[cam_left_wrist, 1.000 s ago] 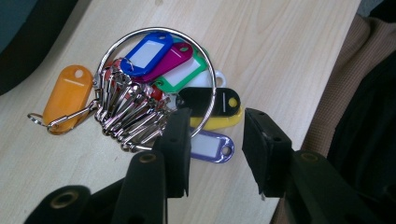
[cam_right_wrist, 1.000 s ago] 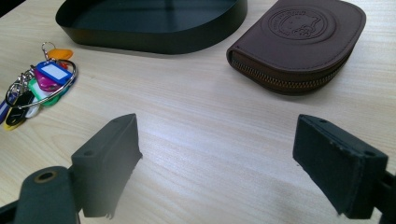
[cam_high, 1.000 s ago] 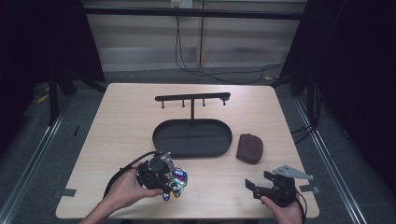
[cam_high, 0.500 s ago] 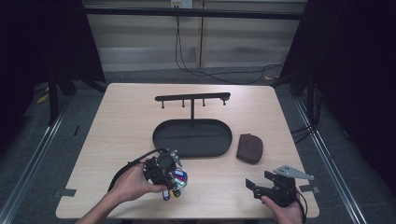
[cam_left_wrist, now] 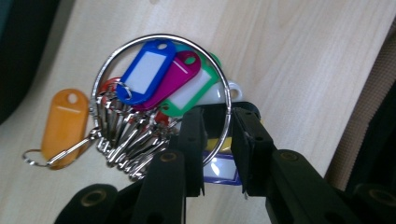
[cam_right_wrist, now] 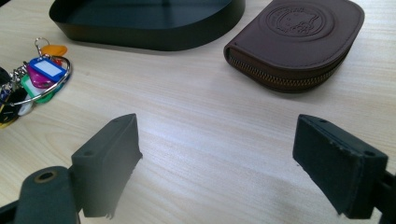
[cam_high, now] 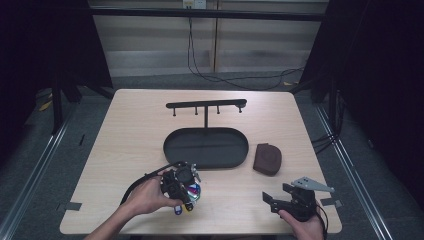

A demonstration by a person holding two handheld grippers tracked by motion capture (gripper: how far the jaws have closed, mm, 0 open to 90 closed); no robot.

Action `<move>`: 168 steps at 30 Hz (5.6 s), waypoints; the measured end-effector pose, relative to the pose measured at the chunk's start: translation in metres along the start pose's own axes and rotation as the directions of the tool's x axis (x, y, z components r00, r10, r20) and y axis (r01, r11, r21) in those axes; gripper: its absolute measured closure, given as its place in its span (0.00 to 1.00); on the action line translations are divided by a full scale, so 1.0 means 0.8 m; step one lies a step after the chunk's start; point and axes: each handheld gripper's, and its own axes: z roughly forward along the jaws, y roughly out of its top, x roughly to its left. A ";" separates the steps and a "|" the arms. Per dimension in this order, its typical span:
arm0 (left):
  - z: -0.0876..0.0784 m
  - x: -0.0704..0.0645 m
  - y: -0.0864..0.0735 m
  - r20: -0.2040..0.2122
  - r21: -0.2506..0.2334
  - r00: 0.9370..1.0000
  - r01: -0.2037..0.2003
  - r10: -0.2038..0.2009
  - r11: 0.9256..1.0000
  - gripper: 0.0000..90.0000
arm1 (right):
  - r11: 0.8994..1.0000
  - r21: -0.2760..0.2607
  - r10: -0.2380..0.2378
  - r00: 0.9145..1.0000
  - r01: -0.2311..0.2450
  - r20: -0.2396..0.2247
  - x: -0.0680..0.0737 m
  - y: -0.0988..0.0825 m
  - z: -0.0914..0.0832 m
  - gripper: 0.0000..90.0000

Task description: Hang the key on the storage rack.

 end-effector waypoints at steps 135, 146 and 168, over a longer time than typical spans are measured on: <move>-0.169 0.052 0.029 -0.089 0.050 0.981 0.176 -0.171 0.983 0.98 | 0.998 0.040 0.043 0.999 -0.042 -0.001 -0.006 0.000 0.005 0.17; -0.188 0.058 0.035 -0.104 0.050 0.979 0.182 -0.176 0.982 0.98 | 0.998 0.048 0.045 0.999 -0.044 -0.013 -0.006 0.000 0.006 0.17; -0.229 0.072 0.049 -0.110 0.039 0.971 0.220 -0.214 0.975 0.98 | 0.998 0.056 0.042 0.999 -0.041 -0.017 -0.006 0.001 0.008 0.17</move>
